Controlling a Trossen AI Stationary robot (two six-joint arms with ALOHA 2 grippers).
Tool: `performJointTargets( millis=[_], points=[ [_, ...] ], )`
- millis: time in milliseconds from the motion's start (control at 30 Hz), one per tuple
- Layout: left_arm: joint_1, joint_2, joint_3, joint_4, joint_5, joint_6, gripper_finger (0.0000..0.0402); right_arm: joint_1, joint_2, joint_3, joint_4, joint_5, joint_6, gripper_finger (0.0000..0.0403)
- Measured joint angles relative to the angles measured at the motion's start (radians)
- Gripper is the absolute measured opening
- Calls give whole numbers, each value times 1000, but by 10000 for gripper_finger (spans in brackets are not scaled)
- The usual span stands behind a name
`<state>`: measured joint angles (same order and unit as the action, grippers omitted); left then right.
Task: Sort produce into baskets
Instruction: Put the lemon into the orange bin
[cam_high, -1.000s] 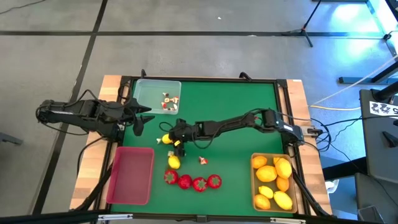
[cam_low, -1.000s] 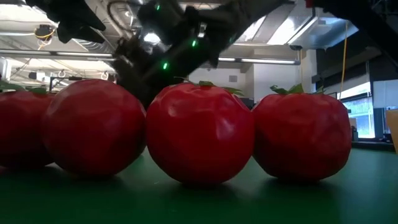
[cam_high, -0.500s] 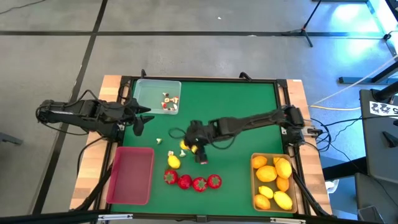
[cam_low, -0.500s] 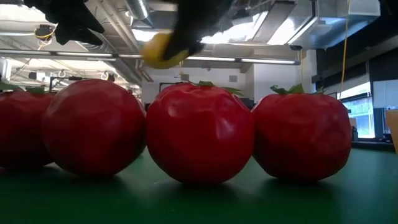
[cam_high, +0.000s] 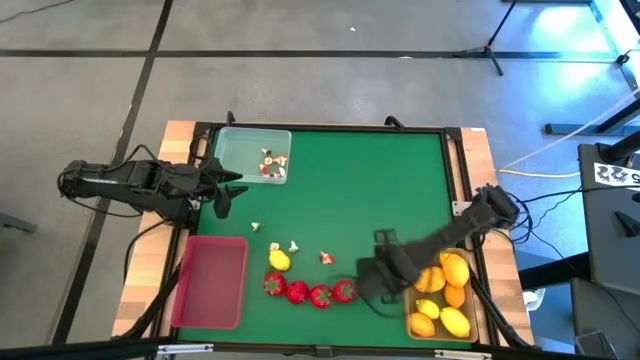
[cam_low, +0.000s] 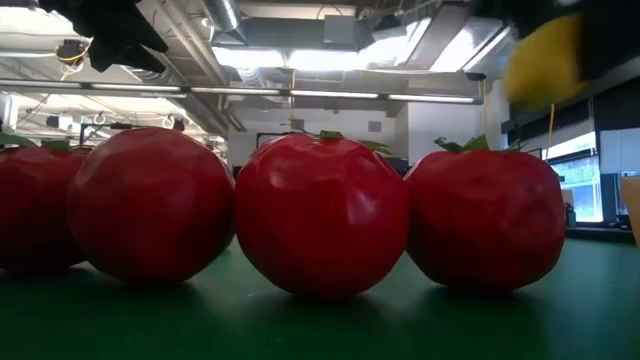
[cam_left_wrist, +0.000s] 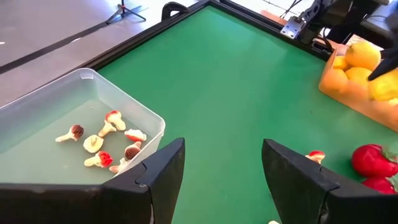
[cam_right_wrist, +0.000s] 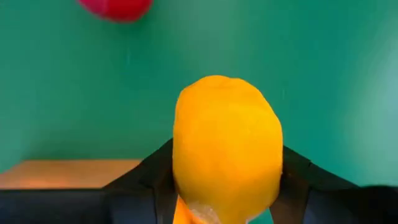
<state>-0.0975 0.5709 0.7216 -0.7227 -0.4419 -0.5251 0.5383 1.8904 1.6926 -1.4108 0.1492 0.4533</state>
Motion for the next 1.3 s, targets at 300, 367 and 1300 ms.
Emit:
performJointTargets(
  millis=[300,367,1300],
  points=[
    [0,0,0,1,0,-2,209,264,-135,-63,-159,-33,524,182],
    [0,0,0,1,0,-2,209,330,-180,-94,-150,-45,671,182],
    [0,0,0,1,0,0,209,659,-298,-440,167,-109,1537,182]
  ],
)
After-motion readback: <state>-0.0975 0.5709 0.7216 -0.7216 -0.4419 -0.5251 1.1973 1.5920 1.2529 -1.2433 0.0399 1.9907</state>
